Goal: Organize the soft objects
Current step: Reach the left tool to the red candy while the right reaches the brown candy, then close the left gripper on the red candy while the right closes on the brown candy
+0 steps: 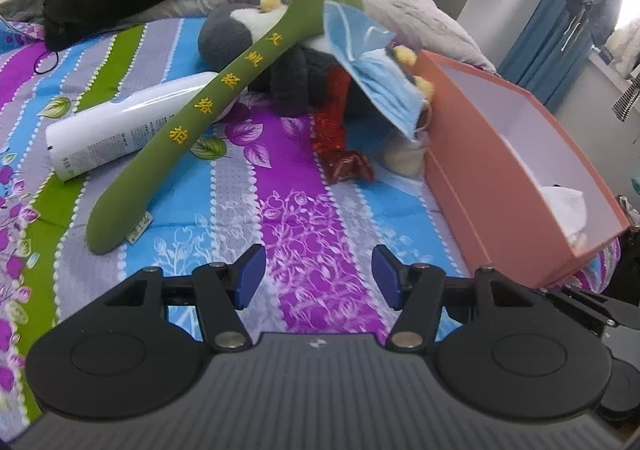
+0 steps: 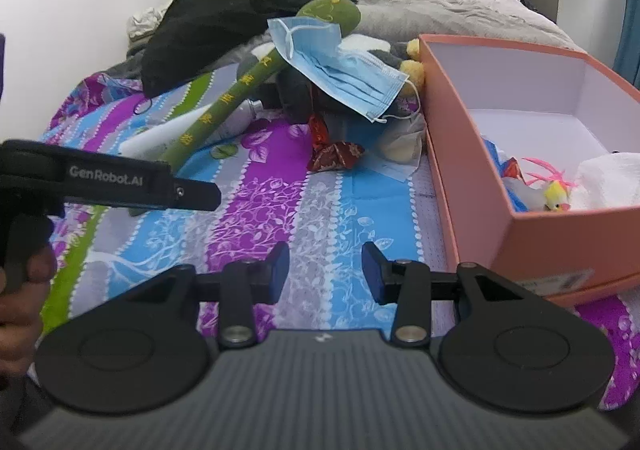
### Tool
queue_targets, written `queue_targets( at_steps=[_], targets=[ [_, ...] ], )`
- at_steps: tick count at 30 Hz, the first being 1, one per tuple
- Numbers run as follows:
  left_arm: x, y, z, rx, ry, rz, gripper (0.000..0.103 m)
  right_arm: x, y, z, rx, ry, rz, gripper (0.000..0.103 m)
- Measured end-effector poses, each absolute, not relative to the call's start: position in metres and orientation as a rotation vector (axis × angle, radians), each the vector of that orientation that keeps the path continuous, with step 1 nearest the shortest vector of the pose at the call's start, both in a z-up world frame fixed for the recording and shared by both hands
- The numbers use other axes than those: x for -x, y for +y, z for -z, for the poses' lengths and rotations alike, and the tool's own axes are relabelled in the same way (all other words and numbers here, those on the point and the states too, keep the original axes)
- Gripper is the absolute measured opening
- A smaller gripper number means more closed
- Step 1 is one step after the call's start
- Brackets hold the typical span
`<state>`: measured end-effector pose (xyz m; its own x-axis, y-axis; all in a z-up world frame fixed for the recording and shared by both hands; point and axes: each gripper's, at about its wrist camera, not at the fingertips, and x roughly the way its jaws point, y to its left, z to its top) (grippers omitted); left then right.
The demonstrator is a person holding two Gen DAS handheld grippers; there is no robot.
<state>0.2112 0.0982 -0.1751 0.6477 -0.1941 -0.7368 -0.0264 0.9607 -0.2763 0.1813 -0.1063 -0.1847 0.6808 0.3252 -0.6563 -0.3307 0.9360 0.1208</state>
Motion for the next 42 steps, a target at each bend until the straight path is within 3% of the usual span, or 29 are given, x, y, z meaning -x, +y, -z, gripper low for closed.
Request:
queue_targets(
  at_steps=[13,16,37,41,42],
  targets=[
    [-0.285,0.106,0.219,0.31,0.889,0.141,0.064,-0.249,-0.09,0.215,0.041,0.768,-0.357,0.044],
    [-0.302,0.107,0.224,0.314,0.879,0.155,0.064,-0.264,-0.087,0.223,0.04,0.774,-0.356,0.063],
    [-0.401,0.095,0.237,0.275,0.835,0.26,0.063,-0.35,-0.056,0.261,0.037,0.712,-0.438,0.063],
    [-0.41,0.091,0.24,0.24,0.851,0.267,0.037,-0.353,-0.055,0.264,0.032,0.701,-0.46,0.063],
    [-0.411,0.092,0.24,0.25,0.856,0.268,0.037,-0.354,-0.054,0.265,0.029,0.701,-0.462,0.059]
  ],
)
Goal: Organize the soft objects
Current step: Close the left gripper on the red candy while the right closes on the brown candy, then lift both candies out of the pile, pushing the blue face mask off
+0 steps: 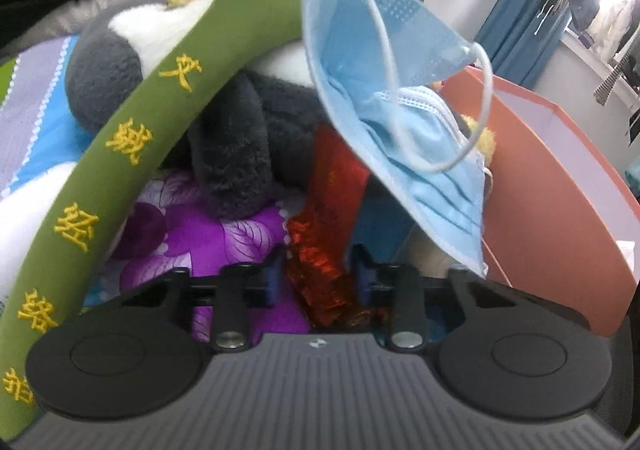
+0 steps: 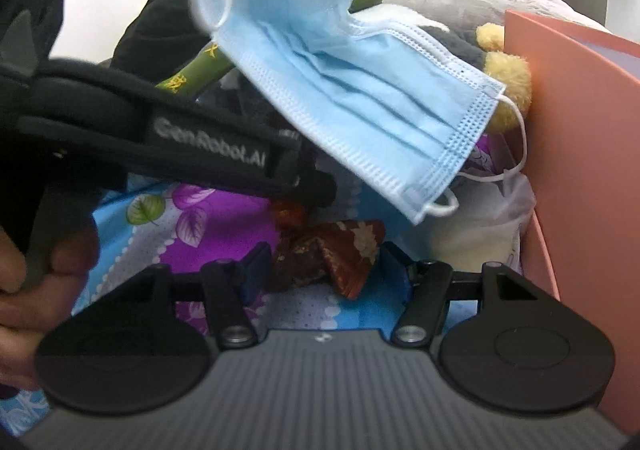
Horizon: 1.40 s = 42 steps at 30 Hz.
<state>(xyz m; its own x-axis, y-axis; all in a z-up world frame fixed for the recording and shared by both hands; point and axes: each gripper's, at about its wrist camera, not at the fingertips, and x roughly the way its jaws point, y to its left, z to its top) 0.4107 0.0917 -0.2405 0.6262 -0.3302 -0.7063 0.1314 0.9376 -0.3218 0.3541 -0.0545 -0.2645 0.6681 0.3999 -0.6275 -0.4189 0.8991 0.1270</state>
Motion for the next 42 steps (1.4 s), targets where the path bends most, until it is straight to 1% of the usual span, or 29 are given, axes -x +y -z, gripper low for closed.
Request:
queue_targets(
  at_steps=[1,2,4,10,19,35,39,42],
  targets=[
    [-0.41,0.092,0.24,0.253,0.853,0.266,0.036,-0.354,-0.055,0.264,0.024,0.7,-0.465,0.057],
    [-0.409,0.091,0.239,0.252,0.848,0.264,0.033,-0.354,-0.055,0.264,0.016,0.703,-0.471,0.056],
    [-0.407,0.09,0.236,0.247,0.845,0.255,0.024,-0.355,-0.057,0.263,0.006,0.707,-0.474,0.045],
    [-0.387,0.095,0.228,0.247,0.857,0.204,0.024,-0.346,-0.061,0.256,0.001,0.726,-0.479,0.039],
    [-0.335,0.101,0.214,0.299,0.899,0.151,0.024,-0.307,-0.073,0.24,-0.028,0.784,-0.5,0.039],
    [-0.209,0.106,0.202,0.338,0.993,0.052,0.024,-0.229,-0.103,0.22,-0.065,0.863,-0.436,0.038],
    [-0.184,0.115,0.196,0.33,0.996,0.009,0.024,-0.208,-0.108,0.222,-0.073,0.889,-0.417,0.038],
    [-0.167,0.118,0.181,0.287,0.962,-0.02,0.024,-0.193,-0.109,0.22,-0.077,0.895,-0.417,0.038]
  ],
)
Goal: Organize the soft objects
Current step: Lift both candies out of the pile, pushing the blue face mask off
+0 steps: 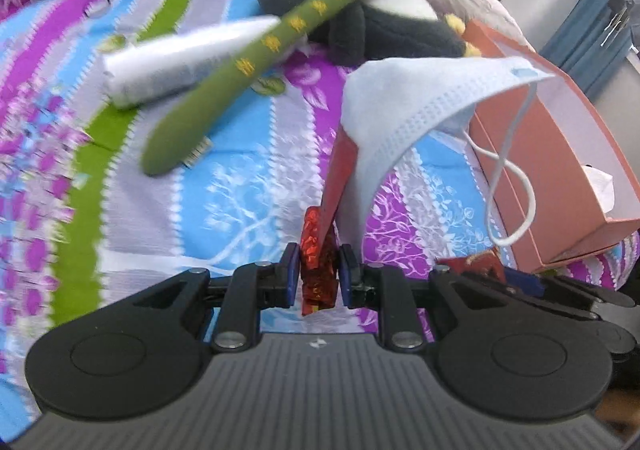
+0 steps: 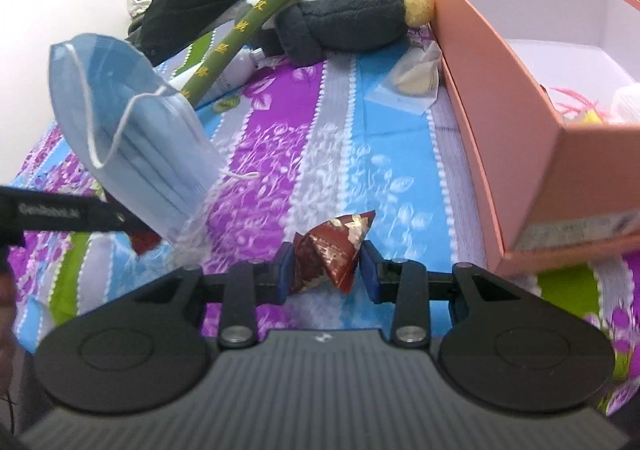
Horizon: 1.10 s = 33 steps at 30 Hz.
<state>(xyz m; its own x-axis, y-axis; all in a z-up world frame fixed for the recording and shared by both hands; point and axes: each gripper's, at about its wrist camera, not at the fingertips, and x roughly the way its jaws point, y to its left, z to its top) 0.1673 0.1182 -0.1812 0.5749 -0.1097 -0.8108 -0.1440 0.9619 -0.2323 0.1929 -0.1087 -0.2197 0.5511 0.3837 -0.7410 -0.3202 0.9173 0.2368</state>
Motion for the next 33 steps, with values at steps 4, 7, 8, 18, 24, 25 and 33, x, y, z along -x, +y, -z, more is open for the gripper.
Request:
queue_targets(
  at_steps=[4,7,8,18,24,25,33],
  targets=[
    [-0.154,0.117,0.161,0.192,0.905,-0.052,0.024,-0.182,-0.11,0.217,-0.074,0.893,-0.414,0.038],
    [-0.151,0.114,0.153,0.125,0.882,-0.072,0.024,-0.181,-0.111,0.212,-0.081,0.883,-0.408,0.038],
    [-0.15,0.111,0.153,0.099,0.881,-0.074,0.024,-0.181,-0.112,0.209,-0.087,0.874,-0.407,0.038],
    [-0.163,0.09,0.191,0.023,0.911,-0.049,0.024,-0.187,-0.128,0.142,-0.221,0.763,-0.442,0.038],
    [-0.164,0.064,0.202,-0.072,0.904,-0.009,0.024,-0.196,-0.113,0.091,-0.264,0.653,-0.545,0.038],
    [-0.164,0.062,0.202,-0.072,0.902,0.0,0.024,-0.197,-0.109,0.087,-0.263,0.648,-0.567,0.038],
    [-0.158,0.078,0.203,0.087,0.905,0.016,0.024,-0.215,-0.074,0.128,-0.17,0.81,-0.565,0.038]
  ],
)
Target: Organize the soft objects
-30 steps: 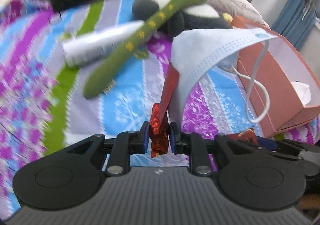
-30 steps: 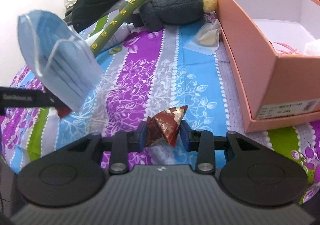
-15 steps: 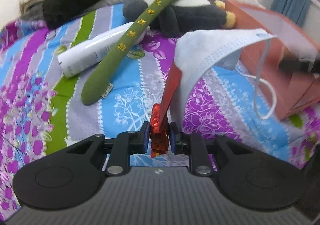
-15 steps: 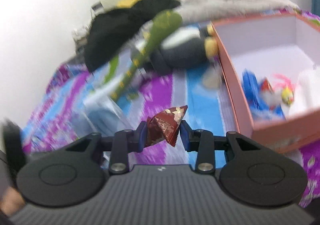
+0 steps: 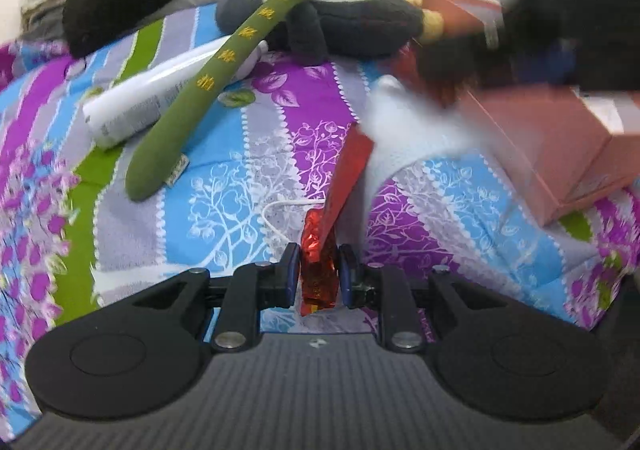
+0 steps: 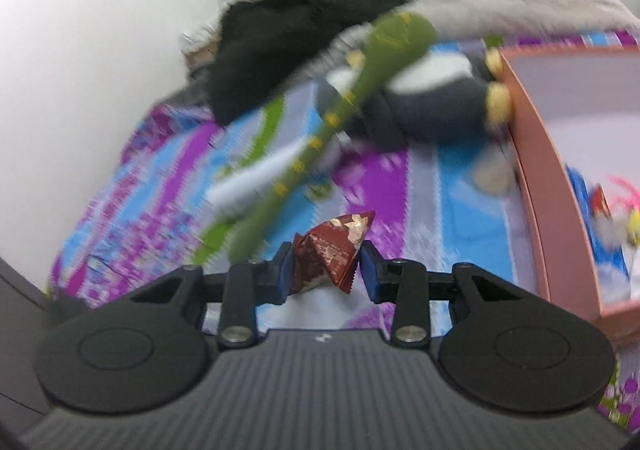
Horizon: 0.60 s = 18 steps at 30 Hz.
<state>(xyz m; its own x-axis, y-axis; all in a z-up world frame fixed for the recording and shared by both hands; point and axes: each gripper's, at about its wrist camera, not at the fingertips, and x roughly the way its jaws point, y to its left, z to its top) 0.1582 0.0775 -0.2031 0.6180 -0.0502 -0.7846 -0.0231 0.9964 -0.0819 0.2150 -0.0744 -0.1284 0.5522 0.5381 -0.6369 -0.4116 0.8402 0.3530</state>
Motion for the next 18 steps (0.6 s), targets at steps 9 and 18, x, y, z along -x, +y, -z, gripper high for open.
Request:
queue_targets(
  at_steps=[9,18],
  targets=[
    [-0.157,0.104,0.205,0.274,0.902,0.017,0.024,-0.21,-0.078,0.179,-0.159,0.918,-0.537,0.038],
    [-0.155,0.107,0.204,0.281,0.896,-0.006,0.024,-0.211,-0.071,0.22,-0.16,0.978,-0.575,0.037]
  ],
)
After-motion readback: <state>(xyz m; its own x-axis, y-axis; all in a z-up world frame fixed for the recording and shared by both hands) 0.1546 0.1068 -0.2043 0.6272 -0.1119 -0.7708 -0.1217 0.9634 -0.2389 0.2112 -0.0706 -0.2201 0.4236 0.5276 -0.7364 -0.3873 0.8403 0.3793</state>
